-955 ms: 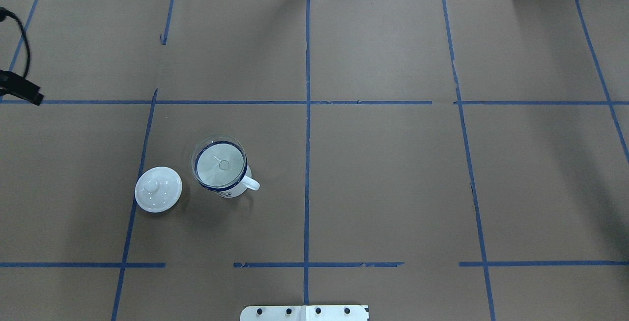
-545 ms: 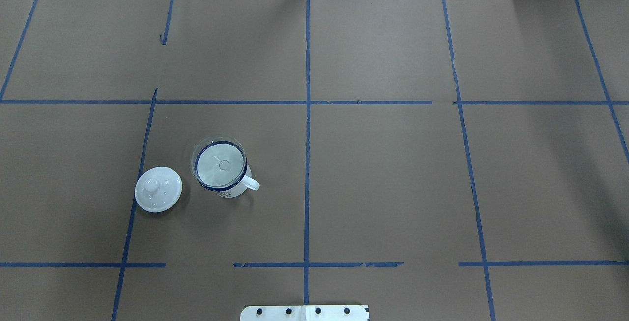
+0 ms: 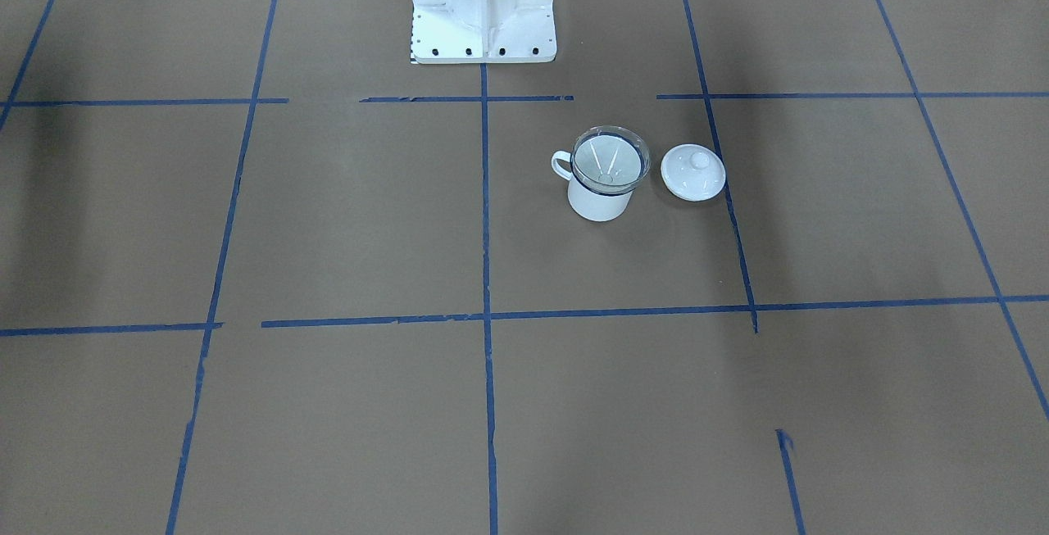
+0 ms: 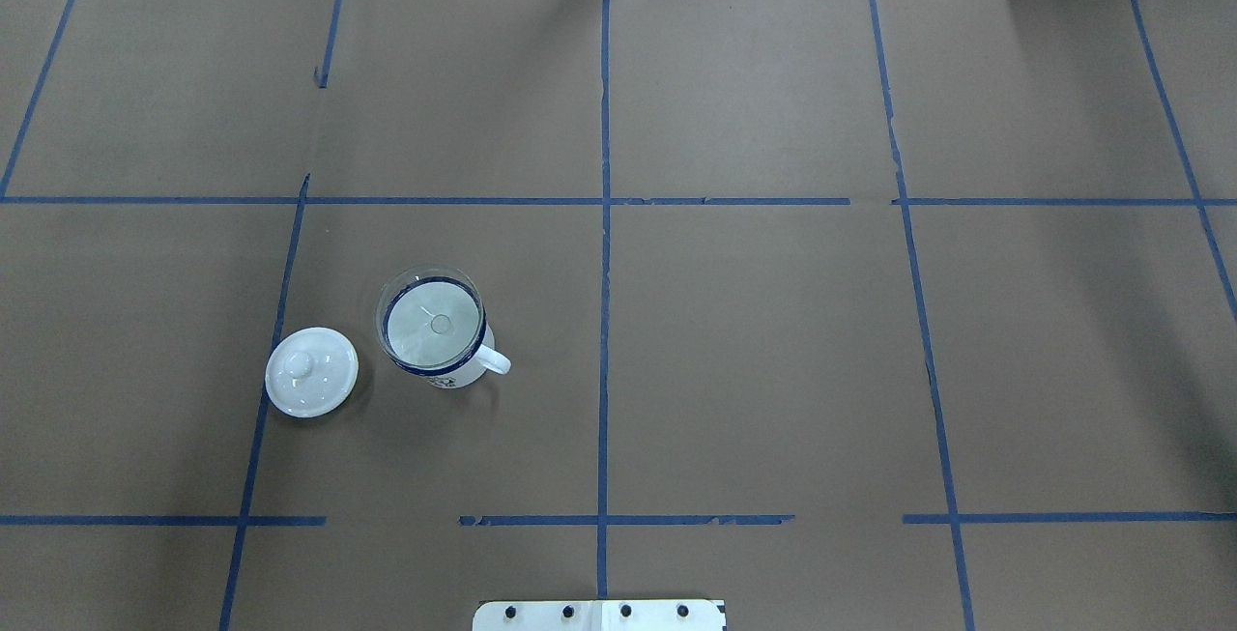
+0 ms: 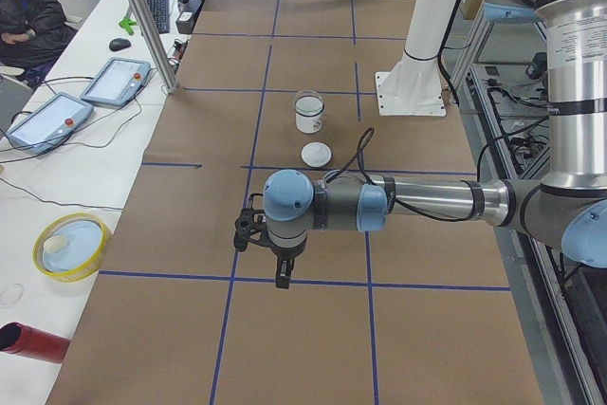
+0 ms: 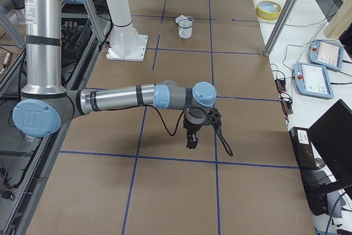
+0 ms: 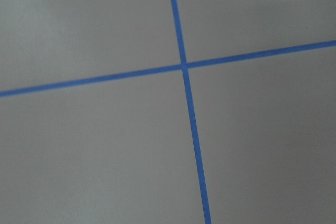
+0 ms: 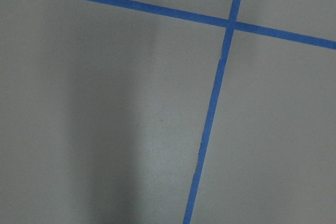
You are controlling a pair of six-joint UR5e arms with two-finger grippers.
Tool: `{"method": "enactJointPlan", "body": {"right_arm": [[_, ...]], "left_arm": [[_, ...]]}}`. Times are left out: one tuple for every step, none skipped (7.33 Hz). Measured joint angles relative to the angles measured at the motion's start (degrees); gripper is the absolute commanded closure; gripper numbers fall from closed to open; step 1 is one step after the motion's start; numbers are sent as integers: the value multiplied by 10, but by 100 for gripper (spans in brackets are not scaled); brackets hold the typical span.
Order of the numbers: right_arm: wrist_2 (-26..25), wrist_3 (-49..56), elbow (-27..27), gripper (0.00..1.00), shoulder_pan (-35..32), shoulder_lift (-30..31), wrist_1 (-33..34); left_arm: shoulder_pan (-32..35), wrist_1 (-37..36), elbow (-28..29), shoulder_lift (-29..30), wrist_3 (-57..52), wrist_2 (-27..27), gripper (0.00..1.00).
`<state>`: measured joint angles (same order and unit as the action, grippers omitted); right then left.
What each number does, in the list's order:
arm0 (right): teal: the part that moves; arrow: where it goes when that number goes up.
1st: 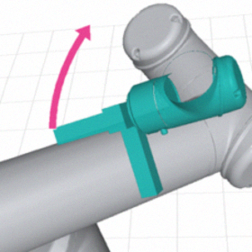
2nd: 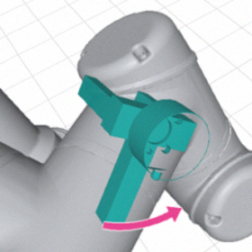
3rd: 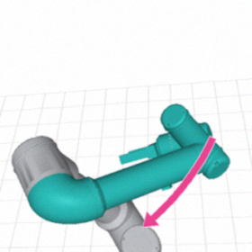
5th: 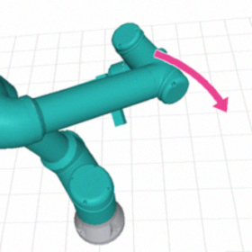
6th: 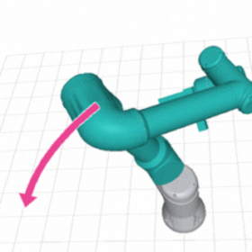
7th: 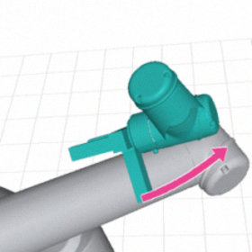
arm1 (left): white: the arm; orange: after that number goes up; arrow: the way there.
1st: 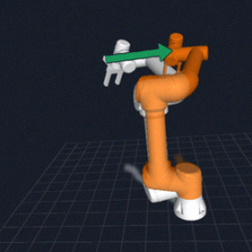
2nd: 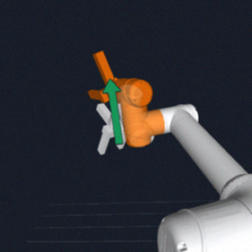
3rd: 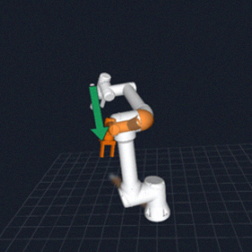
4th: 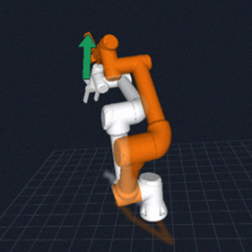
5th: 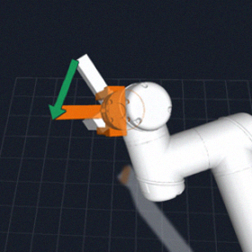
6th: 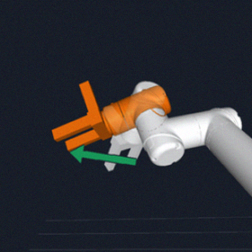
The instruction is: Place funnel on cup
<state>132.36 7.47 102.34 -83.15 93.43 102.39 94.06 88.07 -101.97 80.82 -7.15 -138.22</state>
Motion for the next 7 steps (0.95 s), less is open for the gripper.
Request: {"method": "enactJointPlan", "body": {"right_arm": [[0,0,0,0,0,0,0],[0,0,0,0,0,0,0],[0,0,0,0,0,0,0],[0,0,0,0,0,0,0],[0,0,0,0,0,0,0],[0,0,0,0,0,0,0],[0,0,0,0,0,0,0]], "left_arm": [[0,-1,4,0,0,-4,0],[1,-2,8,0,1,-7,0],[1,-3,9,0,2,-6,0],[2,-4,6,-1,2,-4,0],[2,-4,2,-2,3,-1,0],[1,-4,1,-1,3,2,0],[1,-4,-2,-1,4,4,0]]}}
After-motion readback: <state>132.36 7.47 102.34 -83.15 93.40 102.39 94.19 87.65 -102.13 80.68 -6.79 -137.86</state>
